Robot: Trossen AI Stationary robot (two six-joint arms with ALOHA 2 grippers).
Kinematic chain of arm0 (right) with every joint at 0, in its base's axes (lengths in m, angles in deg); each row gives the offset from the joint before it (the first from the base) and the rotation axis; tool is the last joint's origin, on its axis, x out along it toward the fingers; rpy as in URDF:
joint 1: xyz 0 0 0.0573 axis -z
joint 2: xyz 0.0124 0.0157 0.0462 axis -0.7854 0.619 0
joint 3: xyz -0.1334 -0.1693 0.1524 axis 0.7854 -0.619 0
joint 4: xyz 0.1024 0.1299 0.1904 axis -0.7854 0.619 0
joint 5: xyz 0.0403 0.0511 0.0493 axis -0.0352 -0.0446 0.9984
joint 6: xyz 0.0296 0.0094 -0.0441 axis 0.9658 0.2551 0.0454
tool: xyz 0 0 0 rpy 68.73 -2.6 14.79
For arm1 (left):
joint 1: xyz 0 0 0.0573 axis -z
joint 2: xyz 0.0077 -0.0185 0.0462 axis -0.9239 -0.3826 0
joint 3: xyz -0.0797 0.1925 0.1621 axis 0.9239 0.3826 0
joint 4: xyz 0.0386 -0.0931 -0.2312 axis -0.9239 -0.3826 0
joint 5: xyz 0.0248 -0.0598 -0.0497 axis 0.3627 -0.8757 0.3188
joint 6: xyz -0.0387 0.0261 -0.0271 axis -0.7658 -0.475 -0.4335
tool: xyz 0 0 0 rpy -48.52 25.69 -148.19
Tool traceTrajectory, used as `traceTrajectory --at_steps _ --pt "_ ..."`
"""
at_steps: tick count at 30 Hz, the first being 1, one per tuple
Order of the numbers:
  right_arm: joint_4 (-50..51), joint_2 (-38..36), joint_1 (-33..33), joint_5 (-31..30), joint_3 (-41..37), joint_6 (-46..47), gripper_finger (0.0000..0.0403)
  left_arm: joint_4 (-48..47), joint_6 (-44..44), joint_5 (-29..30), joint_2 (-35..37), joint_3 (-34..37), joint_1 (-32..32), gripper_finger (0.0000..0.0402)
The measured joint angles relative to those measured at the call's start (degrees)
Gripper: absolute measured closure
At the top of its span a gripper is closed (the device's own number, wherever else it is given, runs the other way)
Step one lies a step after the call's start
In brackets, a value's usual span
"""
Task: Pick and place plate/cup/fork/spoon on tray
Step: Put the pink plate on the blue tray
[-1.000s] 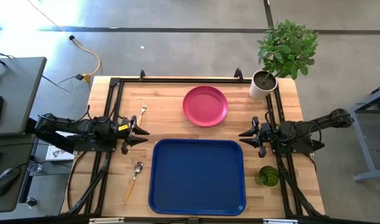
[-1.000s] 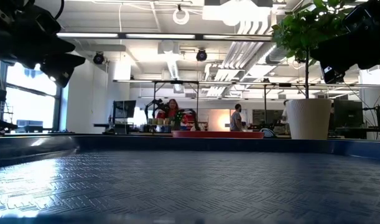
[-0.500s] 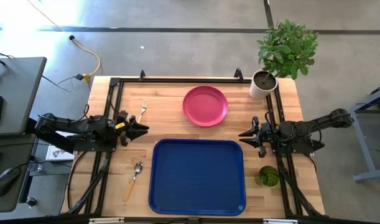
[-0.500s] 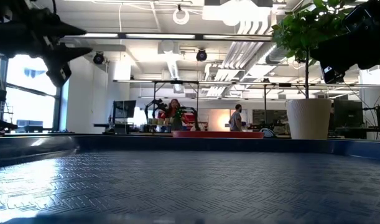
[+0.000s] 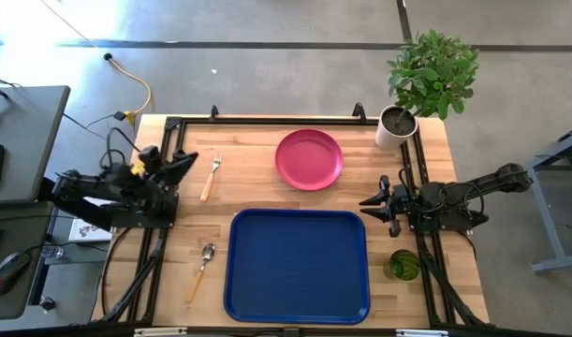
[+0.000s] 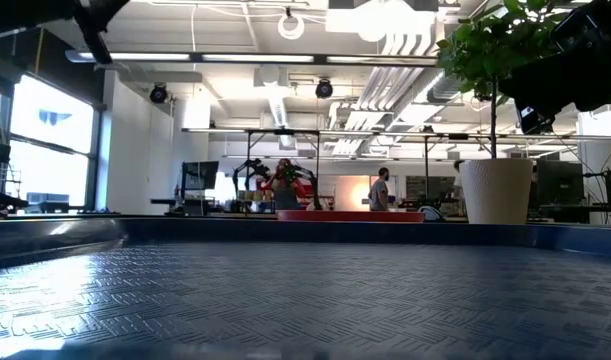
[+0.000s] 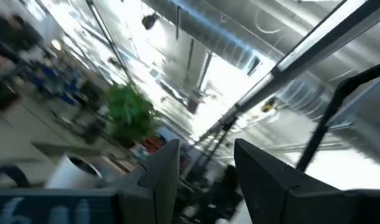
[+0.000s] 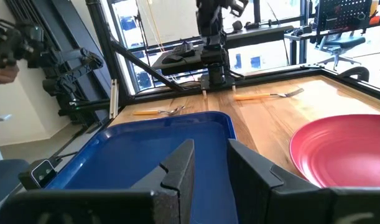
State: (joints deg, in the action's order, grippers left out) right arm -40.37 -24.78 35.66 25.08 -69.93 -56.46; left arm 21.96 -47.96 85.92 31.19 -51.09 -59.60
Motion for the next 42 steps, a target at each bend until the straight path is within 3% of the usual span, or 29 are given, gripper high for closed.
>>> traceTrajectory --at_steps 9,17,22,28,35,42 --pt "0.0 0.0 0.0 0.0 0.0 1.0 0.0316 -11.1 15.3 0.7 -11.8 -15.4 0.0 0.0257" --pt "-0.4 0.0 0.0 0.0 0.0 16.7 0.0316 -21.6 33.5 0.4 -27.9 -30.1 -0.4 0.0257" --pt "-4.6 0.0 0.0 0.0 0.0 27.1 0.0316 -29.2 39.1 0.4 -36.4 -37.8 -3.3 0.0257" --pt "-10.9 0.0 0.0 -0.4 0.0 28.3 0.0316 -33.9 45.9 -4.4 -44.3 -43.2 -8.1 0.0257" --pt "-16.9 0.0 0.0 -9.6 0.0 28.8 0.0316 -35.0 49.1 -10.7 -49.9 -45.2 -14.4 0.0257" --pt "-22.1 0.0 0.0 -20.4 0.0 37.5 0.0316 -34.8 50.9 -17.4 -54.6 -45.3 -20.2 0.0257"
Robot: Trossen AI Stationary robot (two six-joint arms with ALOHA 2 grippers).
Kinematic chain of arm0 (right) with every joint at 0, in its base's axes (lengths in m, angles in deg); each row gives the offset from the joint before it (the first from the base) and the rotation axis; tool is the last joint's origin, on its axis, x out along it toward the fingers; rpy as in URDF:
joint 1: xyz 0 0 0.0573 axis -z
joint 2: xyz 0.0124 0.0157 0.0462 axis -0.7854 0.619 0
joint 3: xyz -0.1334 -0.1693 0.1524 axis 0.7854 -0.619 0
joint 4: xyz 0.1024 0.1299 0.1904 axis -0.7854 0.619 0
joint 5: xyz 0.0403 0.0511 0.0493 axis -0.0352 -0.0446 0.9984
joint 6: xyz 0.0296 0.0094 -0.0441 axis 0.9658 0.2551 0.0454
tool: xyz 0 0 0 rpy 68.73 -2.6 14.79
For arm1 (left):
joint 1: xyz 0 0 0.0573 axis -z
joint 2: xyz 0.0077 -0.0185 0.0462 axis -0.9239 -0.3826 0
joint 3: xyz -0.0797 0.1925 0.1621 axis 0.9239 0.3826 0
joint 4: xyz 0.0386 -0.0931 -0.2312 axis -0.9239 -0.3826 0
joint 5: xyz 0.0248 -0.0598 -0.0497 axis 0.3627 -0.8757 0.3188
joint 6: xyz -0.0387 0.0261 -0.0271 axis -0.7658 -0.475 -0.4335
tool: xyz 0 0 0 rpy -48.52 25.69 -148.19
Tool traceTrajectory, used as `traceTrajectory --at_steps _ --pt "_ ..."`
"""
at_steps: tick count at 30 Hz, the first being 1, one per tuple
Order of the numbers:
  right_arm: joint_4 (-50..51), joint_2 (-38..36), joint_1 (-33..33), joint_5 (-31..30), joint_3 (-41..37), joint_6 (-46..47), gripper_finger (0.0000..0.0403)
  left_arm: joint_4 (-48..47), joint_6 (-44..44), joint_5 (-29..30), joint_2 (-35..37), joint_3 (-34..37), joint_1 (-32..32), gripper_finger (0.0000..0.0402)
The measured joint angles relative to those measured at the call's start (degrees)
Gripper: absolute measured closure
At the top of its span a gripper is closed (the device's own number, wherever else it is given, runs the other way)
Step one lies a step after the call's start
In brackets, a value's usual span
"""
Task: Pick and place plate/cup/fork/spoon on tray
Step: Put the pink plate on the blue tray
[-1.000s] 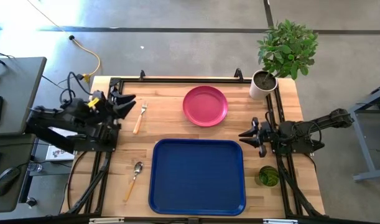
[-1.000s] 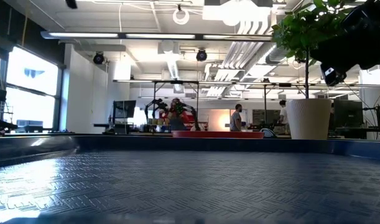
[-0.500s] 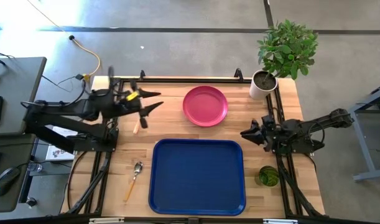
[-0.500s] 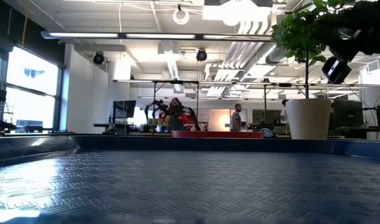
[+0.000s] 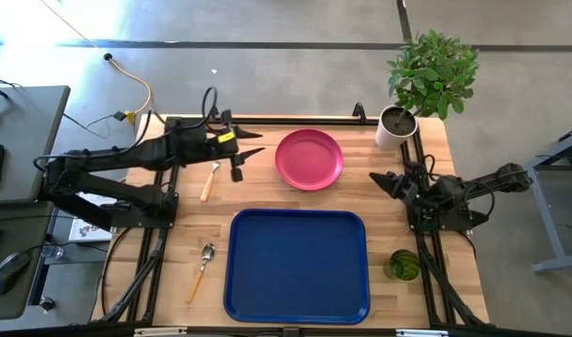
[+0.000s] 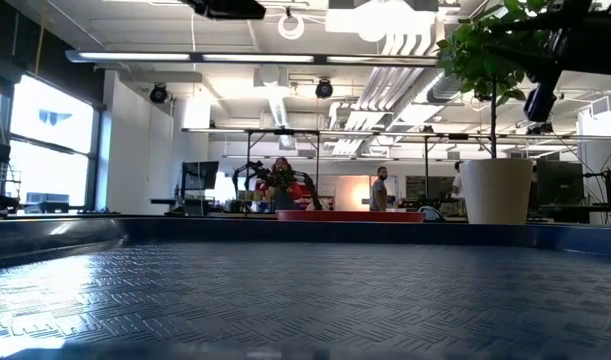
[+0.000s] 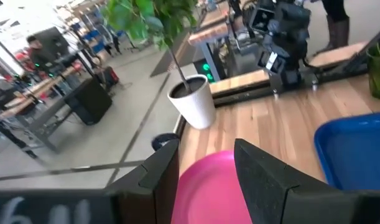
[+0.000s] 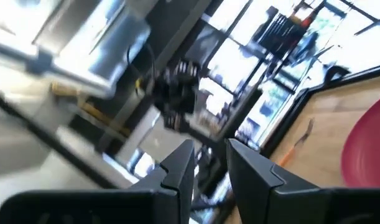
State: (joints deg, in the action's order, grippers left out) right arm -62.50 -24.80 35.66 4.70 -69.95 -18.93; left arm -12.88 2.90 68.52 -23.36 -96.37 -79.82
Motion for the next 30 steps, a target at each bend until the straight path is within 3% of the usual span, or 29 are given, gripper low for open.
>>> traceTrajectory --at_steps 8,20,30 --pt "-0.9 0.0 0.0 -3.7 0.0 0.6 0.0316 -3.3 1.1 -7.4 -6.6 -3.1 -4.9 0.0257" --pt "-0.9 0.0 0.0 -6.7 0.0 2.7 0.0316 -8.8 4.1 -11.2 -18.6 -13.2 -8.4 0.0257" --pt "-0.1 0.0 0.0 -6.6 0.0 2.7 0.0316 -12.5 7.1 -11.2 -25.0 -14.4 -8.8 0.0257"
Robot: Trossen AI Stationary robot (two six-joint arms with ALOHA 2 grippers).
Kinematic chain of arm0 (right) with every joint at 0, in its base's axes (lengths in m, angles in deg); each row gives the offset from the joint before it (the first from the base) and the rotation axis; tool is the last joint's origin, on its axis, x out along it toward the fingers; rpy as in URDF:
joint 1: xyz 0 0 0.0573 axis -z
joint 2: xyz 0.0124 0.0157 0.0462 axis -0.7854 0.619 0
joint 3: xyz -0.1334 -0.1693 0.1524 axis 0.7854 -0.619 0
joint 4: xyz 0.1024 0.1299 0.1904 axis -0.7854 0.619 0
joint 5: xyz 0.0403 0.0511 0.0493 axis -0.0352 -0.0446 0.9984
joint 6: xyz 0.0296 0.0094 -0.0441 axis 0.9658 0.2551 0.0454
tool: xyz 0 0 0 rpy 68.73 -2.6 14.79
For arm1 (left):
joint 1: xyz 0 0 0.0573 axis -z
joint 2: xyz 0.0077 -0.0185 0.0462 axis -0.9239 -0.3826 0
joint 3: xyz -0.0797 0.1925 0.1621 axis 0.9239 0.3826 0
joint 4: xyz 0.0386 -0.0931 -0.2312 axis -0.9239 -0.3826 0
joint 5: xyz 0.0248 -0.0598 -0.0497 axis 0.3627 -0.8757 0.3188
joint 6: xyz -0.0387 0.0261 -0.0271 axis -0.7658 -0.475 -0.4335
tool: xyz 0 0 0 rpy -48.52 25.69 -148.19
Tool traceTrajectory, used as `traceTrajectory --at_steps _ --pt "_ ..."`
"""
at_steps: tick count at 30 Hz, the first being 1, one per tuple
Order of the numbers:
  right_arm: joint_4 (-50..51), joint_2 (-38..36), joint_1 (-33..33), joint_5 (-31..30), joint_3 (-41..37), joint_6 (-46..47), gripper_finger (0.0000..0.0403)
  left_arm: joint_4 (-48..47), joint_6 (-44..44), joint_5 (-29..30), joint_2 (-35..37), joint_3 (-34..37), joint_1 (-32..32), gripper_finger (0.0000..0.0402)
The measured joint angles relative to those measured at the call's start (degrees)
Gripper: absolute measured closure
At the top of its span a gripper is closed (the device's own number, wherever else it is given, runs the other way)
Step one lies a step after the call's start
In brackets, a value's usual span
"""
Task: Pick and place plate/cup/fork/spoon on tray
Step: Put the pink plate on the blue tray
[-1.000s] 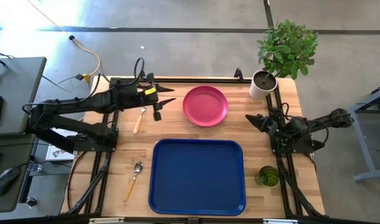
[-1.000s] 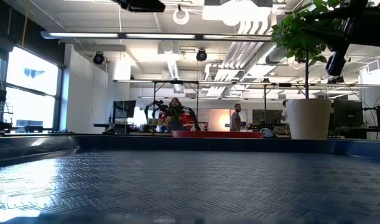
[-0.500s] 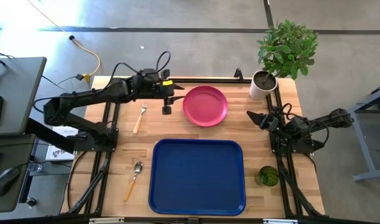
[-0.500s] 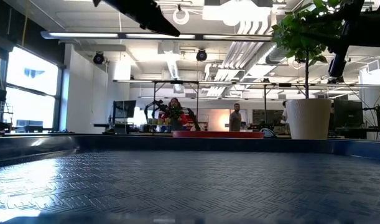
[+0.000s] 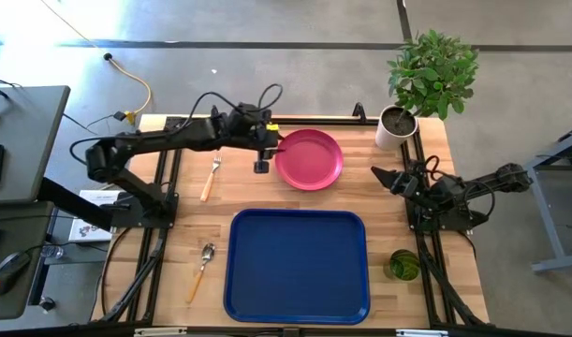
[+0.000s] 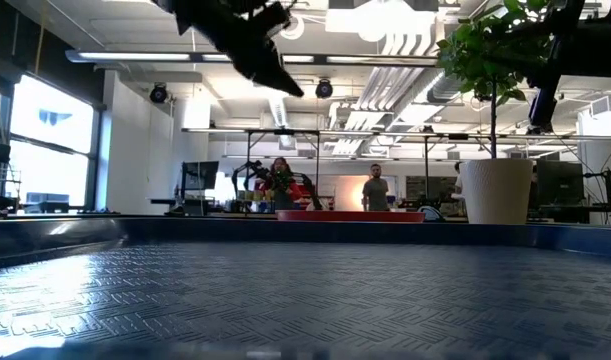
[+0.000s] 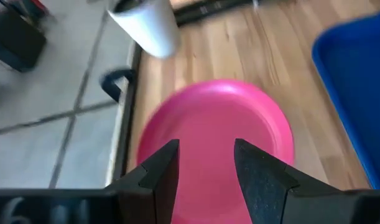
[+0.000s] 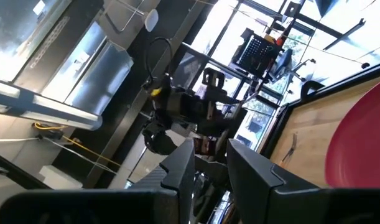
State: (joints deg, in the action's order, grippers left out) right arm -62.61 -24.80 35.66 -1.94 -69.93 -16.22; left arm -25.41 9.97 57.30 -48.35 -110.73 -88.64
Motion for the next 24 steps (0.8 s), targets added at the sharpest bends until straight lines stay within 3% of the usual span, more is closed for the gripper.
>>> traceTrajectory --at_steps 24 --pt "1.3 0.0 0.0 0.5 0.0 0.0 0.0316 -3.0 5.9 0.1 -15.5 0.0 6.2 0.0257"
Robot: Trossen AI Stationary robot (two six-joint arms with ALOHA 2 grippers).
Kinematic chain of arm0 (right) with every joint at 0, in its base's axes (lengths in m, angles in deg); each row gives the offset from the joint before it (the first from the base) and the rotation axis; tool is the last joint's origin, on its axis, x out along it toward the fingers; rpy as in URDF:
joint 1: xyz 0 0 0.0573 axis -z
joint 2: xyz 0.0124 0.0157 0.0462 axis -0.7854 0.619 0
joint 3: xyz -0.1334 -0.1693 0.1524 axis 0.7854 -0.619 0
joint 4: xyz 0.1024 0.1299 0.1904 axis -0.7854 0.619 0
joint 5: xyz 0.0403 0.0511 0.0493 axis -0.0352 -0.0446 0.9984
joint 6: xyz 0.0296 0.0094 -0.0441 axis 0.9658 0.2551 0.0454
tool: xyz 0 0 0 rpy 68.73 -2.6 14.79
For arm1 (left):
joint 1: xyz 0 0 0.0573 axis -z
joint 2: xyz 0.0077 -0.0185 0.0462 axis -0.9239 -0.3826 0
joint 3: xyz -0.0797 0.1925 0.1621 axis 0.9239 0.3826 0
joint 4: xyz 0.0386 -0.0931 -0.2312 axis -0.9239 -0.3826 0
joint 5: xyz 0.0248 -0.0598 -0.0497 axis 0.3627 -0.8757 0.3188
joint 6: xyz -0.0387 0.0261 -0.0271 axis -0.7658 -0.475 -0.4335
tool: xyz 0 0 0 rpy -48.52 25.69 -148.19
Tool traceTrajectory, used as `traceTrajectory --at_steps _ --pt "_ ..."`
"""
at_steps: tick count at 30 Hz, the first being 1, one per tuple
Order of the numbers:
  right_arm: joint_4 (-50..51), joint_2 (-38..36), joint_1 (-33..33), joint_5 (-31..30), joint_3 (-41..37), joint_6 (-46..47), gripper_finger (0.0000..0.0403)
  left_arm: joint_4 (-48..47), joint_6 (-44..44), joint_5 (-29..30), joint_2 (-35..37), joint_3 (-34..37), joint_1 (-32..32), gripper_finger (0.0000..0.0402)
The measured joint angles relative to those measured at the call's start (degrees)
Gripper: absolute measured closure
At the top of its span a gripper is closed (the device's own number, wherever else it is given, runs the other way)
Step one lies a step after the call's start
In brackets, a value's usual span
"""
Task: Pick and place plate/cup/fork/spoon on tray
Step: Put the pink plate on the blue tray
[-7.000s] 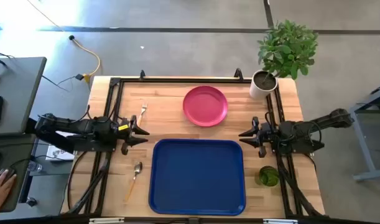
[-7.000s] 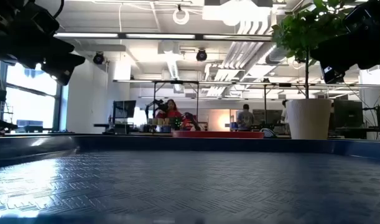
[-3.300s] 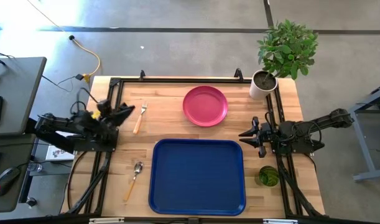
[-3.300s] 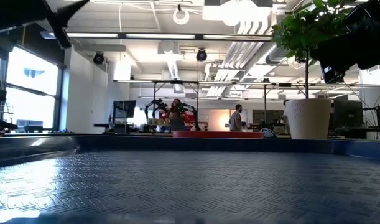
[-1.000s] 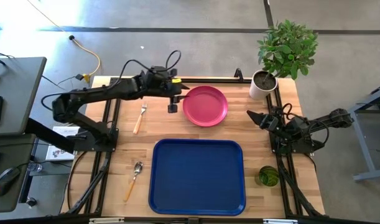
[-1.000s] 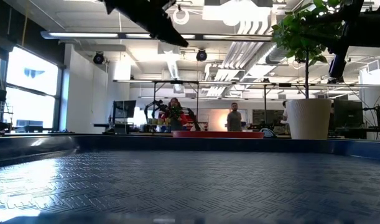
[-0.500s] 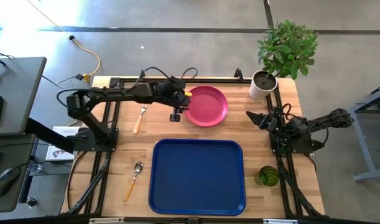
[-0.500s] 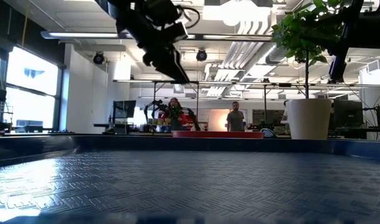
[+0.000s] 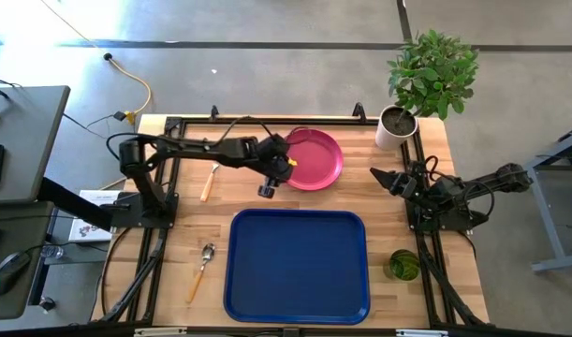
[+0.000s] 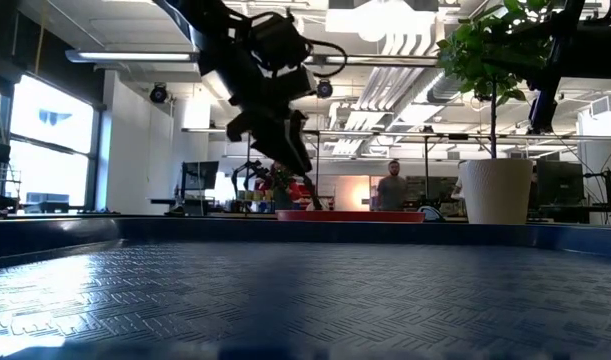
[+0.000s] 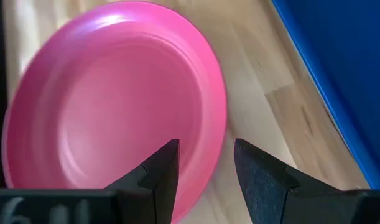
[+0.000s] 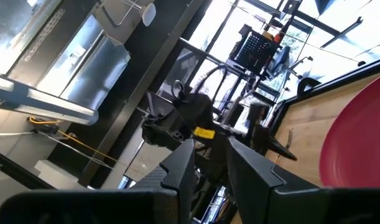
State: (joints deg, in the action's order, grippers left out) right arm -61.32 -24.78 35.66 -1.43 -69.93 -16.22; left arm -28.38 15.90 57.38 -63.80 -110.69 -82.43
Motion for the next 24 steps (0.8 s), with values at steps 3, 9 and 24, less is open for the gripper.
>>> traceTrajectory --at_steps 3,9,24 --pt "0.2 0.0 0.0 0.0 0.0 0.0 0.0316 -0.5 0.0 0.0 -1.6 0.0 0.2 0.0257" --pt "0.4 0.0 0.0 0.0 0.0 0.0 0.0316 0.1 0.0 0.3 -4.6 0.0 0.7 0.0257" --pt "1.0 0.0 0.0 0.0 0.0 0.0 0.0316 0.9 4.1 1.8 -5.7 0.0 0.6 0.0257"
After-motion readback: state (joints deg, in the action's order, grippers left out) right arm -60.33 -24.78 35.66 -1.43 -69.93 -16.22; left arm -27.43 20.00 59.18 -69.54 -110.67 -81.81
